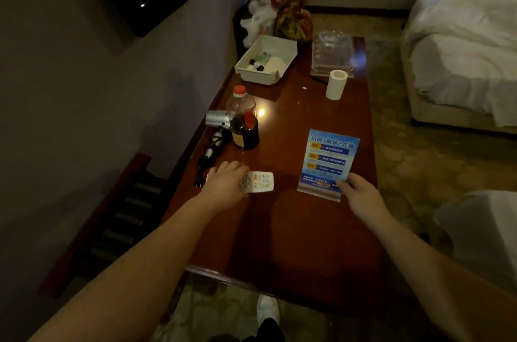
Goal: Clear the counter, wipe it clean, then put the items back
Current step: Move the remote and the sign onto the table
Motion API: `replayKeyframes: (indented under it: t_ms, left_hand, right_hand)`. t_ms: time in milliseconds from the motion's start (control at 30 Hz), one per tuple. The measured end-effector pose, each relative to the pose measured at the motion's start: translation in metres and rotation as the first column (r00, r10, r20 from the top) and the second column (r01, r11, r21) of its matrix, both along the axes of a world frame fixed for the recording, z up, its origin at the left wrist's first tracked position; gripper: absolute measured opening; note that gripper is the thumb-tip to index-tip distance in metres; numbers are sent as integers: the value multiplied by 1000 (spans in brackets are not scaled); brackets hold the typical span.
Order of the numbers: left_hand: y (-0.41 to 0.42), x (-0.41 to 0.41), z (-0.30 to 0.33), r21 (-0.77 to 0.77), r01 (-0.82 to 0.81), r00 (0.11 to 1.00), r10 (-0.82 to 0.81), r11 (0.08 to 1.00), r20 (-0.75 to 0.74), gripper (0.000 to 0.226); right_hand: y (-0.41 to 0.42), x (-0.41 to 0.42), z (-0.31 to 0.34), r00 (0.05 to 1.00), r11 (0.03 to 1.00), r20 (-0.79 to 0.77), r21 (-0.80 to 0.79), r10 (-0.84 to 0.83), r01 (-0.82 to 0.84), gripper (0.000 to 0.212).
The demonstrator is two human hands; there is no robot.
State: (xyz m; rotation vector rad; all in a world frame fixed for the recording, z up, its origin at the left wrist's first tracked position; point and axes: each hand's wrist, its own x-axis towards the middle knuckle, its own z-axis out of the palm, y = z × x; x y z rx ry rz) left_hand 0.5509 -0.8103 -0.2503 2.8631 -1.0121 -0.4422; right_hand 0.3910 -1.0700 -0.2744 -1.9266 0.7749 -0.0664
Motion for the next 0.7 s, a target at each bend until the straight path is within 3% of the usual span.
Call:
replayKeyframes:
  t_ms: [333, 700]
  left_hand:
    - [-28, 99, -74, 156, 115, 993, -109, 981, -45, 73]
    - [-38, 136, -113, 120, 111, 994, -108, 987, -32, 57]
  right_hand:
    - [-13, 117, -39, 994, 995, -101, -88, 42, -51, 26]
    - [-16, 184, -72, 997, 999, -72, -53, -1, -2, 29]
